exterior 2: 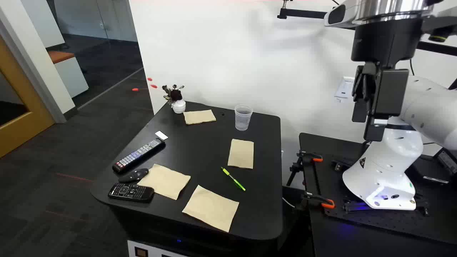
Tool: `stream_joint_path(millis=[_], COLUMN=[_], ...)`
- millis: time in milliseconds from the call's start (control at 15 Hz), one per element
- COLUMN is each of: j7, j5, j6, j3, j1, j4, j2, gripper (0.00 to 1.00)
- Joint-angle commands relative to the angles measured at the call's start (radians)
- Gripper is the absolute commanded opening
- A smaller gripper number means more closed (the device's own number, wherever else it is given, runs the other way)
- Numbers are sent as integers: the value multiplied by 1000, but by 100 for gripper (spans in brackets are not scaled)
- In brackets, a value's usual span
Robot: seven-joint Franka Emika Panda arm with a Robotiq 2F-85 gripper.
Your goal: Put the pen into the cup.
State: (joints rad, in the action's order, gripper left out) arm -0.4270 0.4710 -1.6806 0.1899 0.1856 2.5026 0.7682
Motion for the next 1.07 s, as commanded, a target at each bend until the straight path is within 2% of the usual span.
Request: stream_joint_path(millis=[0,267,533,1000], j7=[14,14,-26,-9], j5=[13,13,-21,-77], j6=[11,11,-68,-399], j3=[21,21,66,67], j1=[-30,-30,-77,-143], j4=[-3,-3,24,178], j2=[3,3,-33,-184], gripper=[100,100,100,100])
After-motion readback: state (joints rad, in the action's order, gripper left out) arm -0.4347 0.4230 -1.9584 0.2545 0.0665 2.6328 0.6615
